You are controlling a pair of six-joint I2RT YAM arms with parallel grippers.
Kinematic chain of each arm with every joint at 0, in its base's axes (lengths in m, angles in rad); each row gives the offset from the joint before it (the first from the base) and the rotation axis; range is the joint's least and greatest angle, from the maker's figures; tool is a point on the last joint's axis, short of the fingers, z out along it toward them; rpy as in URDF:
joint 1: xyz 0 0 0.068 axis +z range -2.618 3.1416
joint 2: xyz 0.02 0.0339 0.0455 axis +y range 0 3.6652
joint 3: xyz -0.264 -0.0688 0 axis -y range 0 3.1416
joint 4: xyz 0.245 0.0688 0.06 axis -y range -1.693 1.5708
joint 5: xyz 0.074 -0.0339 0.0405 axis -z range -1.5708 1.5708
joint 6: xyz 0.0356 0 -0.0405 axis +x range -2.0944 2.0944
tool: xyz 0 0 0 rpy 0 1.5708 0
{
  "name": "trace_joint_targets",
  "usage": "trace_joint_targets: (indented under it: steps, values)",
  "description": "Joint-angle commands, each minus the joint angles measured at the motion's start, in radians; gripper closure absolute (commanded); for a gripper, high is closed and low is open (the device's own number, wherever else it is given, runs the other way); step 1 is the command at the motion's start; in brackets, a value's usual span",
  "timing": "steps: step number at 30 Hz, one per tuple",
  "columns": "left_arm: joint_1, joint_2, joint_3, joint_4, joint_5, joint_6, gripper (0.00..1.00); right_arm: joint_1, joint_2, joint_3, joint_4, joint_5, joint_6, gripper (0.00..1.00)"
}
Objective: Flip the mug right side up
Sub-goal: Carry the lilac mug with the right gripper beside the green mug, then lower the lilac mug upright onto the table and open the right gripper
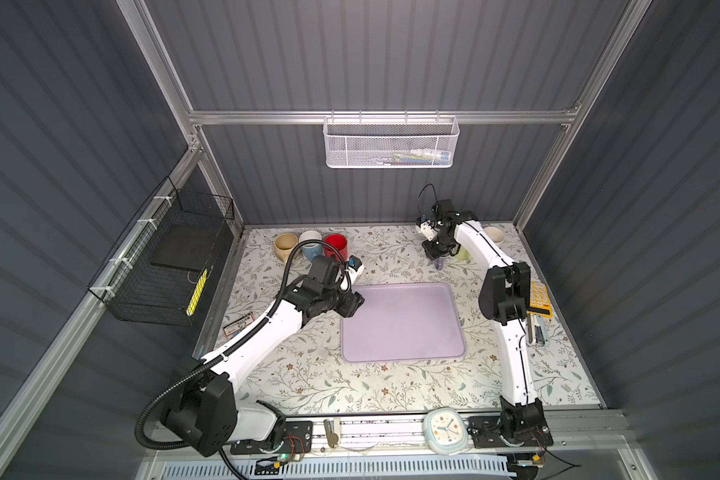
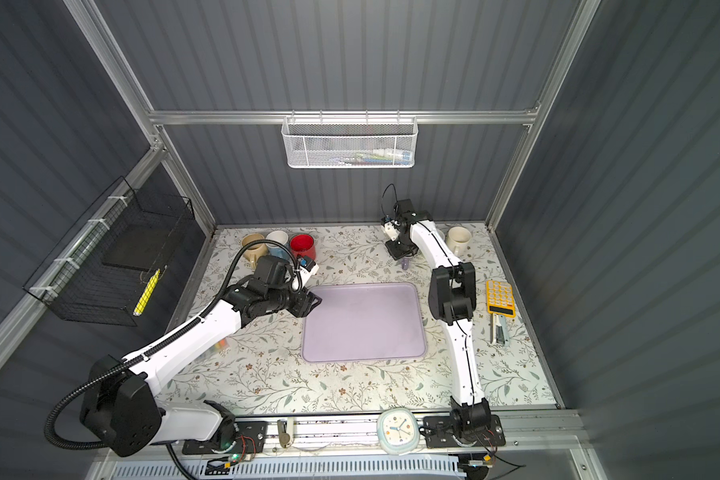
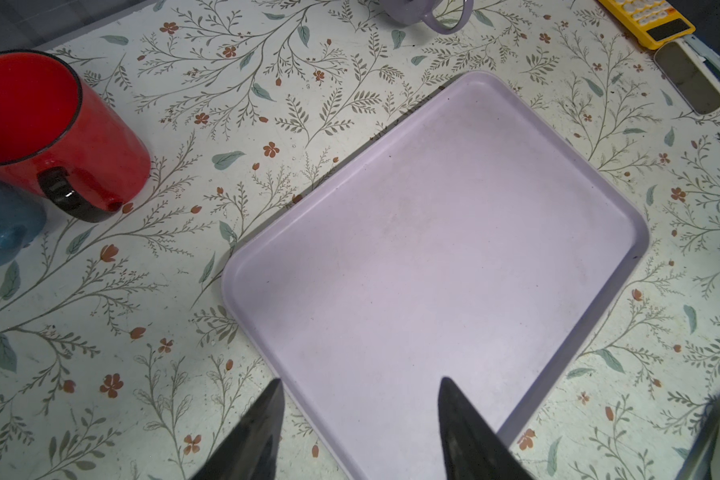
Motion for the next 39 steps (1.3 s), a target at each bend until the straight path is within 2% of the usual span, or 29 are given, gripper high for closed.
trace_joint_targets:
  steps: [1, 25, 28, 36, 39]
  values:
    - [-0.006, 0.009, 0.002, 0.004, 0.009, 0.011, 0.41, -0.009, 0.004, 0.047, -0.003, -0.003, -0.026, 1.00]
    - [-0.006, 0.016, 0.003, 0.004, 0.008, 0.013, 0.40, -0.011, 0.093, 0.126, -0.031, 0.009, -0.064, 1.00]
    - [-0.006, 0.017, 0.003, 0.003, 0.008, 0.012, 0.41, -0.012, 0.095, 0.126, -0.028, 0.010, -0.062, 0.95]
    - [-0.006, 0.020, 0.004, 0.003, 0.011, 0.012, 0.41, -0.011, 0.100, 0.130, -0.020, 0.018, -0.058, 0.73]
    - [-0.006, 0.022, 0.003, 0.002, 0.011, 0.012, 0.41, -0.011, 0.099, 0.133, -0.018, 0.022, -0.059, 0.71]
